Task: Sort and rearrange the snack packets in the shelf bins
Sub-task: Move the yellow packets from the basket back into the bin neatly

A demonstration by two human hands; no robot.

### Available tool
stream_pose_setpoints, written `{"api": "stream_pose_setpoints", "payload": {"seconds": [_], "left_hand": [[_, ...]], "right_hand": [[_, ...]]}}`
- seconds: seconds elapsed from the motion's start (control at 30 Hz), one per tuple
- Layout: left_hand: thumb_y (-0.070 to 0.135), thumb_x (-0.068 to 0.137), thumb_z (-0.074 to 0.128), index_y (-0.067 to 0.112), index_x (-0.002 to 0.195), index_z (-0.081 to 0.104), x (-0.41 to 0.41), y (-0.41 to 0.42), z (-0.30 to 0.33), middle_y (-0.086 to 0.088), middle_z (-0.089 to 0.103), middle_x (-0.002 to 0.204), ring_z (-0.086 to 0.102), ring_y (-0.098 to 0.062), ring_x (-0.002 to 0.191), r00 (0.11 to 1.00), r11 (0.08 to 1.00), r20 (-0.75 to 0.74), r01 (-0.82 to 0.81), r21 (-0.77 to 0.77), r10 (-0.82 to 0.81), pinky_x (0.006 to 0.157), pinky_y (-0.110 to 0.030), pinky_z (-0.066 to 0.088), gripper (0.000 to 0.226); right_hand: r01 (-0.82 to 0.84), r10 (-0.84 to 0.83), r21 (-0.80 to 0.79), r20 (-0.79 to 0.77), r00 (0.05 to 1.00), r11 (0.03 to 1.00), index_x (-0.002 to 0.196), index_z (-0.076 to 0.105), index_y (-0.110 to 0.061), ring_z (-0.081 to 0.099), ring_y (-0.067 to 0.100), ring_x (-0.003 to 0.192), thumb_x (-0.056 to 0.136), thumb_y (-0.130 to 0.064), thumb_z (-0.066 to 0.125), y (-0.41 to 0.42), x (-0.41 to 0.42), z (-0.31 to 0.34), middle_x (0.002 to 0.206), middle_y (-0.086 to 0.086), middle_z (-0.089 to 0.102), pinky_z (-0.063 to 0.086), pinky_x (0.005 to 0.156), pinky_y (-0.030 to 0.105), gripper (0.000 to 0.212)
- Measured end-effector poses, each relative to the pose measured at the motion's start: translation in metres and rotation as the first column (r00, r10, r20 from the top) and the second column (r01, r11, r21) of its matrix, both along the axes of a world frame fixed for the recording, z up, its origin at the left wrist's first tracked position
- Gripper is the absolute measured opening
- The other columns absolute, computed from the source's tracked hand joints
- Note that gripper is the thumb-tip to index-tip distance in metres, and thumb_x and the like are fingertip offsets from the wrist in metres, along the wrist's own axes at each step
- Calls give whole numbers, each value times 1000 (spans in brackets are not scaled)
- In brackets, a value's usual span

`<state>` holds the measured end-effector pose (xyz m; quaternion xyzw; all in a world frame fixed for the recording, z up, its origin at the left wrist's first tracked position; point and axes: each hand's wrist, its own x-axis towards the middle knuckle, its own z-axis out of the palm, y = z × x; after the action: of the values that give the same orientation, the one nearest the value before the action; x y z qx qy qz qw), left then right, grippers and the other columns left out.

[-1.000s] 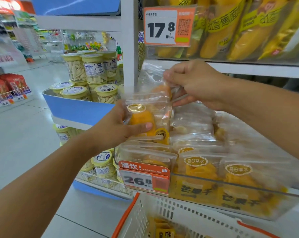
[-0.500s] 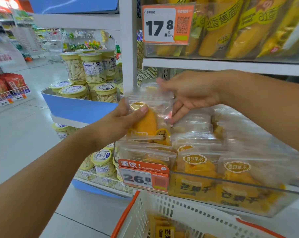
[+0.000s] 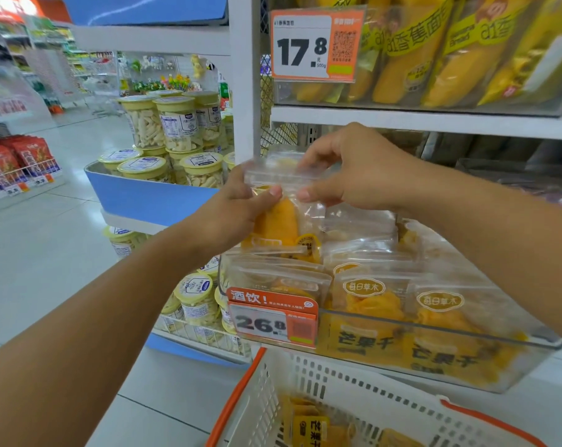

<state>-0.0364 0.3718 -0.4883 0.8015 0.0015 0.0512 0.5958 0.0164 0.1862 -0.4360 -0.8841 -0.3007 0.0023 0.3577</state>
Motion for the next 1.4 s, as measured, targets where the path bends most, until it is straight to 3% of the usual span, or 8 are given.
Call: {"api": "stream_pose_setpoints", "payload": {"seconds": [0.27,0.53,0.67,0.73,0.8,0.97,1.2,1.4], "left_hand": [[33,60,74,23,150,37,-17,12,7,4,57,138,54,-13,126,982,982,40,-180,-60,183,113,-39,37,98],[11,90,60,21,86,48,-108,-34,-22,6,48,76,48,-15,68,496,909,866,-384,162,55,66,-33,42,15],[27,91,60,14,81,61,-136,-82,-125,4,59,71,52,-9,63,801,587,317,53,808,-508,56,-25,41,16],[39,95,56,21,110,63,-125,-86,-187,1,66,107,65,-18,94,860,207,-351,445,871,-370,75,-34,52,24],[43,96,57,19,136,52,-117,-83,-239,-6,54,136,55,-26,121,751,234,-657,652,721,-65,97,-38,48,48],[40,90,68,13,152,26,-105,-89,-345,-11,32,155,47,-32,130,743,716,-657,389,580,128,101,-42,46,80],[39,91,67,16,154,23,-45,-99,-385,-4,19,162,18,-27,149,896,425,-443,417,804,-41,116,-45,32,81],[49,87,67,15,132,45,-42,-116,-415,-5,52,128,51,-30,121,900,303,-429,389,870,78,100,-47,39,61]], "right_hand": [[148,-161,74,225,961,986,131,58,-25,61,12,103,68,-47,89,-11,-22,0,120,-6,60,52,92,33,73],[-151,-349,622,604,716,768,72,64,0,51,22,55,100,-14,55,-46,-145,-90,64,8,56,37,52,27,32],[98,-289,549,272,918,830,65,54,-2,41,22,54,102,-20,50,-44,-148,-232,60,6,47,32,52,33,41],[211,-205,158,-50,977,965,78,58,-10,52,23,64,102,-29,52,-63,-143,-314,72,5,56,36,58,32,31],[181,-311,-319,-424,851,930,112,63,-14,63,27,95,96,-29,61,-90,-151,-377,106,8,66,42,74,31,21],[314,-510,-407,-751,420,858,138,47,-10,59,29,107,75,-31,86,-104,-168,-448,130,11,56,53,79,38,77],[376,-679,-571,-540,496,729,153,22,-14,32,37,142,65,-63,81,-75,-148,-501,156,13,30,41,109,51,116],[392,-737,-641,-452,502,660,156,11,-10,34,37,141,68,-46,89,-55,-151,-520,156,18,25,40,109,48,123]]}}
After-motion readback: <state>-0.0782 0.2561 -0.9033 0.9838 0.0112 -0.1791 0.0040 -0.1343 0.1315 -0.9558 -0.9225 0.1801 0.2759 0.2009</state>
